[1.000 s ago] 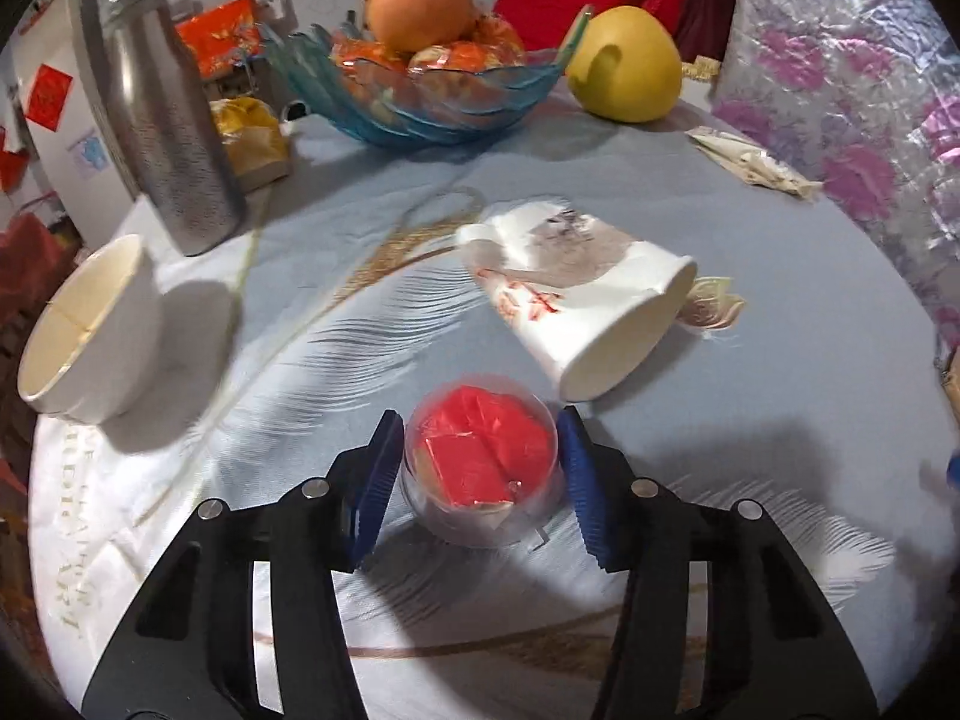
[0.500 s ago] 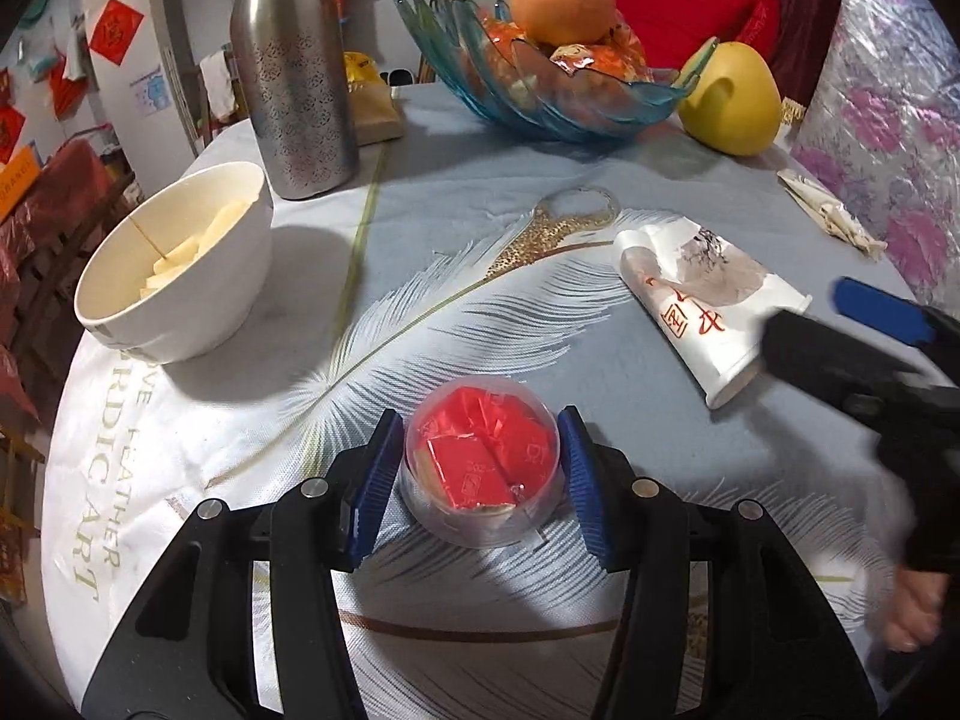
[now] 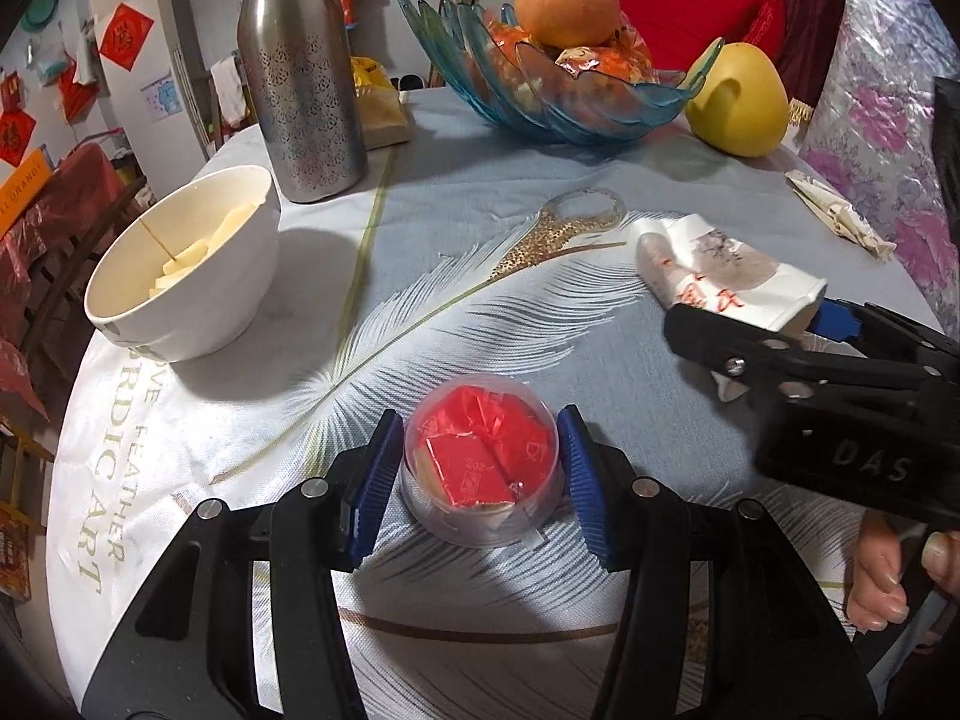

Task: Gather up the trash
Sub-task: 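Grasp the white paper cup with the right tool while the left tool holds the jelly cup, then carry jelly cup and paper cup over to the red wastebasket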

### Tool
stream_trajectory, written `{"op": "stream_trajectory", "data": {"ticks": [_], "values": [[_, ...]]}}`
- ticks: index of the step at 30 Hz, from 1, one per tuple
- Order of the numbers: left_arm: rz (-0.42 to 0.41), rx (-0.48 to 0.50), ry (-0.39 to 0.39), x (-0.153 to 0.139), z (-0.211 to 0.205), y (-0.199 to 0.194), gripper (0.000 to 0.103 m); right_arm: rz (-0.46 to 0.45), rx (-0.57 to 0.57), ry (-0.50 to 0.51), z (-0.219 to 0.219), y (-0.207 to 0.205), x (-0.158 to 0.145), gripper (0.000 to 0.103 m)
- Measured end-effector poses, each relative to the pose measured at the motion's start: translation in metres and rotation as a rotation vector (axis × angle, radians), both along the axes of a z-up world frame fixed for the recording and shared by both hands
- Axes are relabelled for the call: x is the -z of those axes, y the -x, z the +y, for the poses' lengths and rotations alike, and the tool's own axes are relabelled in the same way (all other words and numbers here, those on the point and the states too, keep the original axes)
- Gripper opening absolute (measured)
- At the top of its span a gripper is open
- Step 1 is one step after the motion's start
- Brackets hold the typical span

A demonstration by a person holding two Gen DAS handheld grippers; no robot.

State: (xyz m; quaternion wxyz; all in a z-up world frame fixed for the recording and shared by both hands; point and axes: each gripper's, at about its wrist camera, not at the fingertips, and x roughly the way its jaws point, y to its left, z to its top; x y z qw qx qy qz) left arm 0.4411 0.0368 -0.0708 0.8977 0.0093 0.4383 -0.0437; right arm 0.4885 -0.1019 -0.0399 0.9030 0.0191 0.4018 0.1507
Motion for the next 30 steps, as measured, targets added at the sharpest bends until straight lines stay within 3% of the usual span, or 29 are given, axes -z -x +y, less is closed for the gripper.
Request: {"op": "stream_trajectory", "data": {"ticks": [6, 11, 19, 30], "values": [[-0.005, 0.013, 0.02, -0.003, -0.001, 0.004, 0.053, -0.027, 0.033, -0.024, -0.014, 0.022, -0.008, 0.08], [-0.109, 0.032, -0.023, -0.02, -0.012, 0.023, 0.053, -0.068, 0.072, -0.058, -0.033, 0.053, -0.02, 0.08], [-0.178, 0.065, -0.03, -0.035, -0.027, 0.054, 0.053, -0.092, 0.12, -0.108, -0.063, 0.106, -0.029, 0.08], [-0.2, 0.062, -0.006, -0.04, -0.03, 0.088, 0.053, -0.14, 0.138, -0.145, -0.078, 0.163, -0.042, 0.08]]}}
